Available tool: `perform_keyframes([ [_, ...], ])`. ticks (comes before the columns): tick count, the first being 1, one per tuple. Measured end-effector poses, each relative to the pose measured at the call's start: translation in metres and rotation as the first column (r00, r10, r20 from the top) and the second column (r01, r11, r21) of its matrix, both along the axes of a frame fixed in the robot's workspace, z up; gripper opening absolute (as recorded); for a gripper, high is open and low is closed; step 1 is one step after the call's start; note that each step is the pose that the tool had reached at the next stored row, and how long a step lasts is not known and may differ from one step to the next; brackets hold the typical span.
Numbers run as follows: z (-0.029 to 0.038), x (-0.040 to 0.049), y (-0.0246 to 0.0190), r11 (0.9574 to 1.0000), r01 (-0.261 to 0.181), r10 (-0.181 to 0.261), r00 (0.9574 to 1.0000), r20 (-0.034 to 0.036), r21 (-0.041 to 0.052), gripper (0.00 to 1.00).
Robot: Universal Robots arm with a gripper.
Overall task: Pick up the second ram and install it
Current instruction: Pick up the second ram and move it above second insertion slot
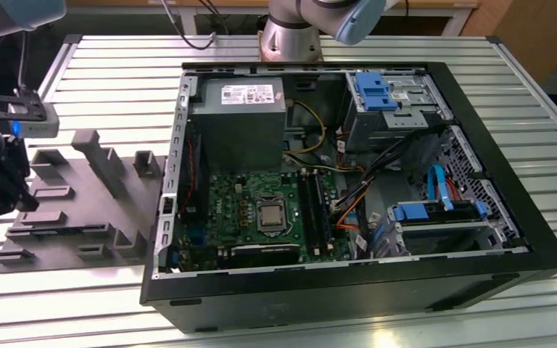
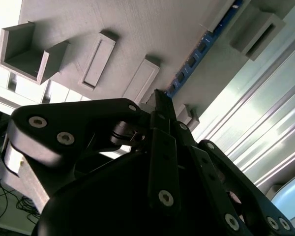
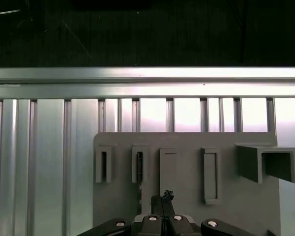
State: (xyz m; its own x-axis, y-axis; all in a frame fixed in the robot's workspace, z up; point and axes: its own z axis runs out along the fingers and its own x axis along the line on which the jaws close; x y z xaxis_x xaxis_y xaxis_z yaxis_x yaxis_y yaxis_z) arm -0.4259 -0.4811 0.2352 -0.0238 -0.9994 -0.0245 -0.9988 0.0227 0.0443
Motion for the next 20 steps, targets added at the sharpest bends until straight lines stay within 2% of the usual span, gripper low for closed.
perform_keyframes([
  [20,-0.0089,0.0,-0.007,1.0,0.0,0.0,1.0,0.0,0.0,0.11],
])
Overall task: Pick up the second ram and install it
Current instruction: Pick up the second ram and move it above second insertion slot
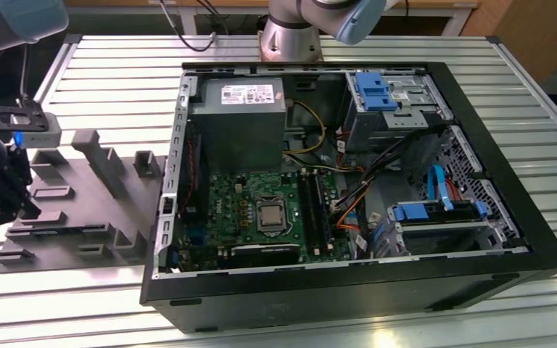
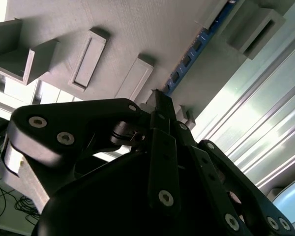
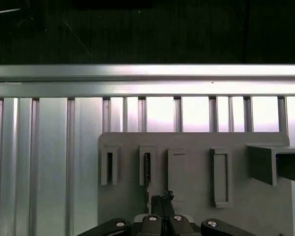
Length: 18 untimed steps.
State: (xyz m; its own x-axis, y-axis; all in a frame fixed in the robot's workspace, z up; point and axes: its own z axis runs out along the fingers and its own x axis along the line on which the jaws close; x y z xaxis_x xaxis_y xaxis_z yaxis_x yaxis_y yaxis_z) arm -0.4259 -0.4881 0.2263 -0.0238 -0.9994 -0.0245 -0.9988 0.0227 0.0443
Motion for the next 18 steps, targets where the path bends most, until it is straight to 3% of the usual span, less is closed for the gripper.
perform_keyframes([
  [18,-0.0052,0.0,-0.0037,1.0,0.0,0.0,1.0,-0.0001,0.0,0.11],
])
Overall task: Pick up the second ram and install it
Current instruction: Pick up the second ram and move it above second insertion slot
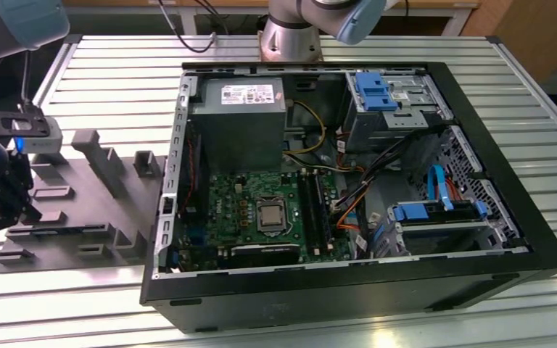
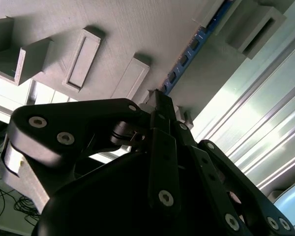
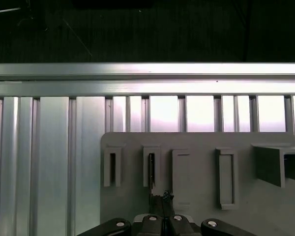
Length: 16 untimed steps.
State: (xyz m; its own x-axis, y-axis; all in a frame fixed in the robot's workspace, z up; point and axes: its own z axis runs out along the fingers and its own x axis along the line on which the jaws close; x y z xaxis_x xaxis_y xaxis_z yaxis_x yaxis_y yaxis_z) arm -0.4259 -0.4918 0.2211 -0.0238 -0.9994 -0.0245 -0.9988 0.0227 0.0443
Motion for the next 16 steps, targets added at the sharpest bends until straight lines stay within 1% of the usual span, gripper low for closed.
perform_keyframes([
  [16,-0.0029,0.0,-0.0051,1.0,0.0,0.0,1.0,0.0,0.0,0.11],
])
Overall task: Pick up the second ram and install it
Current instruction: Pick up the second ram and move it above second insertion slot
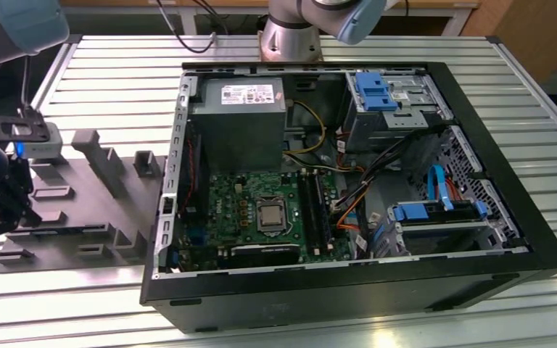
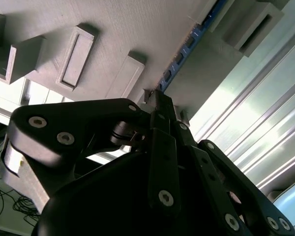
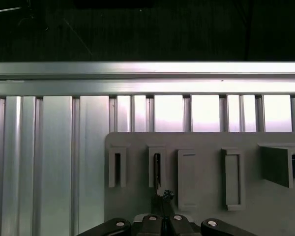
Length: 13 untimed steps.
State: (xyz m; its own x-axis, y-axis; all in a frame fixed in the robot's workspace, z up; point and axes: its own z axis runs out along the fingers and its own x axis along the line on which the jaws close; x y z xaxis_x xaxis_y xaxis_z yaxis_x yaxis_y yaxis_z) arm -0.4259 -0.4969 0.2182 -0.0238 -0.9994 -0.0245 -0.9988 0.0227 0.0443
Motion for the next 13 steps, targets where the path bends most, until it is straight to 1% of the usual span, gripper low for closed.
perform_keyframes([
  [7,-0.0021,0.0,-0.0022,1.0,0.0,0.0,1.0,0.0001,0.0001,0.11],
  [13,-0.0035,0.0003,-0.0032,1.0,0.0,0.0,1.0,-0.0002,-0.0001,0.11],
])
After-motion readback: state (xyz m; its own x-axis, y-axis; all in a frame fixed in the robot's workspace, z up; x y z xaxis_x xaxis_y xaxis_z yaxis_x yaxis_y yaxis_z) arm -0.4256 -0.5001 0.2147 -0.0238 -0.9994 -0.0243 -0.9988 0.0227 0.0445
